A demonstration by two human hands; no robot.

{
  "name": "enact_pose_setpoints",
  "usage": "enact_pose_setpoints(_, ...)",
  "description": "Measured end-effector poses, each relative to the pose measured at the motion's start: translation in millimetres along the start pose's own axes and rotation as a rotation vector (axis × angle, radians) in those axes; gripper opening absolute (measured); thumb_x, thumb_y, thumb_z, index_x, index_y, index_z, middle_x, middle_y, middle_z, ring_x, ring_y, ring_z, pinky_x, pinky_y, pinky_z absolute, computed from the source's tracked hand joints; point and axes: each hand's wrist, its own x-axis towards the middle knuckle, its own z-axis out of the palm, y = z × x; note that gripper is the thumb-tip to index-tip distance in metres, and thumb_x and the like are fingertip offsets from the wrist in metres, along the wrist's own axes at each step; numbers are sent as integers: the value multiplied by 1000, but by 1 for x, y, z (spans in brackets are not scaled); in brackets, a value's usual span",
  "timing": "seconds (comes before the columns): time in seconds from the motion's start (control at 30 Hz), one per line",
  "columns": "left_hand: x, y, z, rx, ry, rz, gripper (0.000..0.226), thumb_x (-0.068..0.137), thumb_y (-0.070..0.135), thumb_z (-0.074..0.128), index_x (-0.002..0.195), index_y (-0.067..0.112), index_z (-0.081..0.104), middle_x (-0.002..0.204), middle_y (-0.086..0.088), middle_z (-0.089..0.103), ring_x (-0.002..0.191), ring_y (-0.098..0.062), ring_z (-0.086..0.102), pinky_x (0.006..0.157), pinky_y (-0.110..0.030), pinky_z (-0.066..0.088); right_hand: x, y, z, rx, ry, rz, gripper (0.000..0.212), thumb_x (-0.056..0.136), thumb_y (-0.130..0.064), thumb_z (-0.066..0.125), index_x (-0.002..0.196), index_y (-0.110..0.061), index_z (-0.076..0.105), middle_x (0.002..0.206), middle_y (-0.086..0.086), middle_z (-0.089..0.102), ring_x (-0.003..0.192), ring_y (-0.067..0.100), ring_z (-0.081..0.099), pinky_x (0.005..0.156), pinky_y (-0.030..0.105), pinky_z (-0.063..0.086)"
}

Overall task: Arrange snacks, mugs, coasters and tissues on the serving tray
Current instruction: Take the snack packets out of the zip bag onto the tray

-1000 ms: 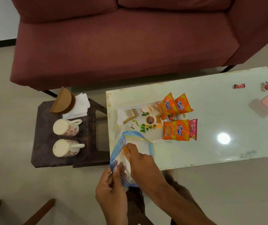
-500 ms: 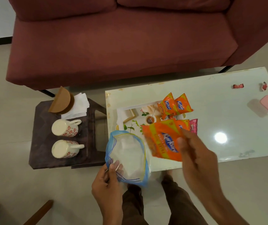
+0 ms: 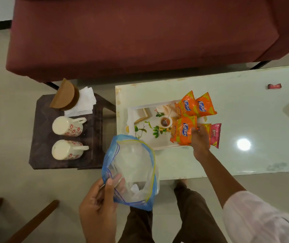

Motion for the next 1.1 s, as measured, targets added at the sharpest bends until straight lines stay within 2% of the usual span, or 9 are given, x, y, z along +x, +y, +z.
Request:
enact_pose_setpoints(0.07, -4, 3, 3, -8, -8, 1, 22, 97, 4, 54, 96, 18, 71, 77, 15, 80, 72, 0, 75, 59, -16, 60, 16, 16, 9, -160, 18, 0, 25, 99, -24, 44, 117, -13, 57, 115, 10, 63, 104, 29, 61, 83, 44, 55)
enact_pose_setpoints(0.33, -23, 17, 35, -5, -32, 7, 20, 97, 2, 54, 101, 13, 70, 74, 16, 79, 74, -1, 76, 60, -16, 60, 34, 38, -16, -334, 55, -33, 27, 101, -16, 38, 116, -10, 59, 114, 13, 64, 92, 22, 57, 60, 18, 39)
enact_pose_setpoints(0.53, -43, 29, 57, -17, -16, 36, 21, 96, 9, 56, 110, 5, 72, 91, 6, 81, 84, -15, 78, 74, -26, 63, 16, 11, -73, -436, -16, -119, 30, 100, -23, 43, 124, -14, 60, 125, 15, 63, 110, 35, 60, 91, 40, 47)
enact_pose_setpoints(0.6, -51, 32, 64, -36, -20, 27, 23, 97, 10, 57, 112, 3, 71, 93, 3, 81, 87, -20, 78, 74, -31, 64, 3, -6, -96, -379, -40, -188, 26, 97, -19, 52, 120, -15, 62, 123, 13, 64, 109, 32, 62, 88, 36, 52)
enact_pose_setpoints(0.7, -66, 45, 75, -63, -77, 37, 23, 97, 10, 57, 111, 2, 72, 90, -2, 82, 86, -28, 78, 80, -41, 63, -37, -42, -133, -285, -323, -388, 37, 84, -23, 73, 118, -27, 60, 122, -3, 63, 109, 17, 64, 79, 14, 53)
enact_pose_setpoints(0.8, -76, 62, 82, -151, -179, -30, 19, 98, 7, 54, 105, 5, 71, 80, -5, 81, 71, -21, 79, 61, -26, 63, -89, -76, -157, -328, -691, -543, 95, 63, -48, 85, 143, -43, 34, 147, -23, 40, 133, 0, 41, 101, 22, 44)
enact_pose_setpoints(0.9, -91, 79, 85, -190, -329, -45, 18, 98, 8, 55, 101, 11, 73, 78, -12, 80, 68, -22, 78, 53, -20, 58, -143, -98, -162, -207, -881, -647, 116, 63, -42, 88, 151, -39, 13, 153, -20, 32, 137, 5, 38, 102, 20, 43)
enact_pose_setpoints(1.0, -108, 96, 94, -161, -498, -44, 15, 95, 6, 61, 105, 11, 71, 81, -17, 80, 75, -27, 79, 62, -27, 61, -183, -113, -163, -78, -788, -712, 108, 72, -31, 84, 152, -32, 12, 145, -21, 43, 123, 4, 55, 88, 14, 50)
enact_pose_setpoints(1.1, -124, 101, 107, 32, -462, 127, 12, 87, 12, 74, 96, 18, 69, 82, -7, 79, 76, -21, 76, 70, -30, 62, -203, -121, -168, -7, -608, -716, 78, 78, -21, 80, 143, -31, 38, 135, -20, 55, 120, 4, 57, 92, 14, 47)
